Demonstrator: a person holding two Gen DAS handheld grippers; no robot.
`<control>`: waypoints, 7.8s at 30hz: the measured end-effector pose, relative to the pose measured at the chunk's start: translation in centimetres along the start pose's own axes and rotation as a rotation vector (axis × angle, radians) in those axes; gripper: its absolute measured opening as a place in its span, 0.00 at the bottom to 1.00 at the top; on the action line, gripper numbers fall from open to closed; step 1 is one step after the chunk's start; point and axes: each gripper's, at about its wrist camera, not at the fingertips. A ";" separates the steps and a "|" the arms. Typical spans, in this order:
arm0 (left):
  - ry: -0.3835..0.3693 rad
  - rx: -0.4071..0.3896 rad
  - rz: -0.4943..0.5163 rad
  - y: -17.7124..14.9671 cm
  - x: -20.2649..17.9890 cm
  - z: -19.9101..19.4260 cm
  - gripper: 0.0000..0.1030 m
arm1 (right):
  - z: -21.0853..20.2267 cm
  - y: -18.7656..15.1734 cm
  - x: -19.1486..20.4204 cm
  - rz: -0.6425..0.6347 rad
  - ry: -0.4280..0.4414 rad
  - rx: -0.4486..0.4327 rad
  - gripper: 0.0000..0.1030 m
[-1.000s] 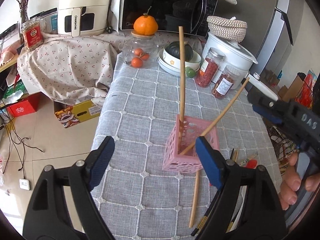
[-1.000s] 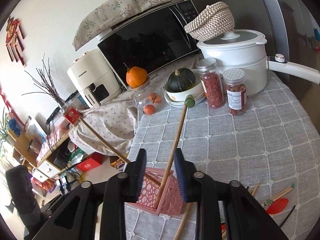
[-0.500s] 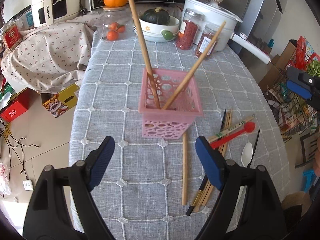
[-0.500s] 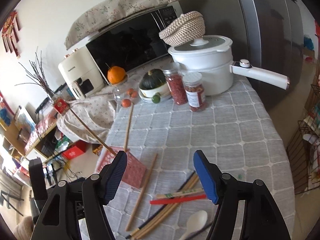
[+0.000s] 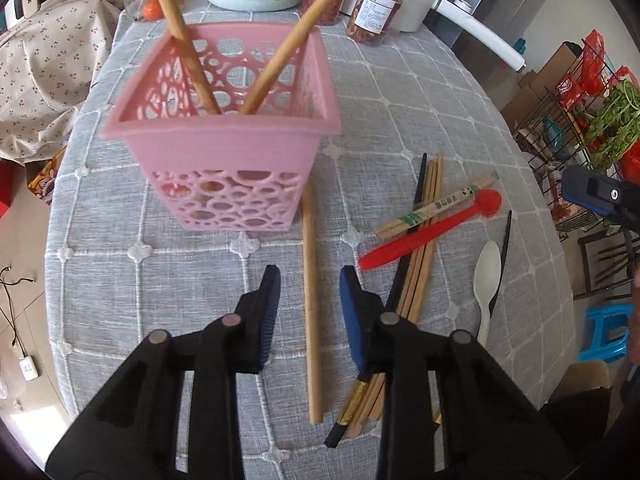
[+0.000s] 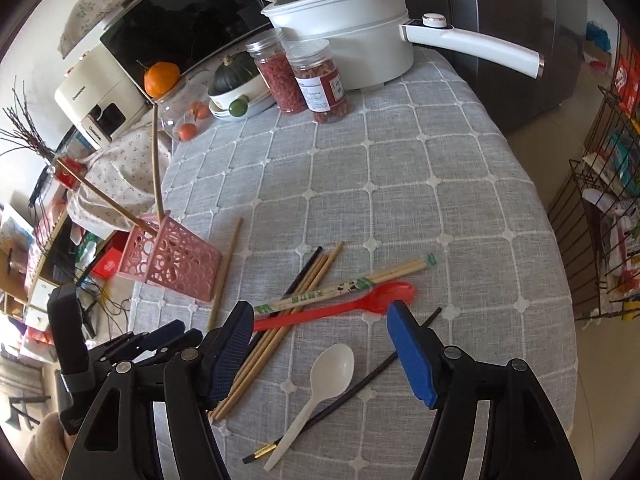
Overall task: Organize utensils
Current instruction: 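Lower the left tool onto another wooden chopstick and close its fingers, then grasp the black chopstick with the right tool while the left tool lifts its chopstick, then carry both chopsticks over the pink holder and release them inside, then lower the left tool onto the white plastic spoon and close its fingers, then lift the white spoon with the left tool toward the pink holder while the right tool grasps the red spoon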
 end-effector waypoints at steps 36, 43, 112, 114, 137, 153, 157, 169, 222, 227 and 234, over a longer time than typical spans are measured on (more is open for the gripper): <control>-0.039 0.161 0.051 -0.1 -0.4 1.4 0.17 | 3.0 -1.4 -3.1 0.004 -0.064 0.124 0.68; 0.019 0.168 0.059 0.0 -2.0 3.2 0.07 | 5.0 -1.3 -4.0 0.041 -0.104 0.182 0.68; 0.042 -0.889 0.170 0.8 -4.7 -20.8 0.07 | -14.5 -1.1 3.8 -0.007 0.114 -0.468 0.05; 0.061 -0.890 0.153 1.3 -4.1 -20.0 0.07 | -14.7 -0.9 4.3 -0.013 0.125 -0.477 0.05; 0.136 -0.704 0.045 5.1 0.1 -11.8 0.28 | -16.2 0.8 5.3 0.022 0.254 -0.543 0.05; 0.206 -0.524 0.048 1.3 0.7 -13.9 0.81 | -14.6 3.4 6.7 0.131 0.354 -0.594 0.05; 0.219 -0.476 0.056 0.5 1.3 -13.2 0.81 | -12.3 4.0 7.4 0.149 0.338 -0.557 0.05; 0.199 -0.423 0.029 0.0 2.0 -12.0 0.82 | -5.8 4.3 9.8 0.138 0.280 -0.419 0.05; 0.042 0.133 -0.004 1.5 -7.0 4.3 0.50 | 0.0 -0.3 -4.2 -0.018 -0.083 0.007 0.73; 0.085 0.147 -0.009 1.7 -7.0 5.2 0.50 | -0.1 -0.3 -4.2 -0.023 -0.085 0.002 0.73; 0.081 0.143 -0.024 1.6 -6.7 5.3 0.38 | 0.3 -0.3 -4.5 -0.017 -0.095 0.014 0.73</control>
Point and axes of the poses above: each gripper's, at about its wrist camera, not at the fingertips, and z roughly the way its jaws point, x to its left, y to its top, and after that the axes turned 15 degrees about -y, right-handed
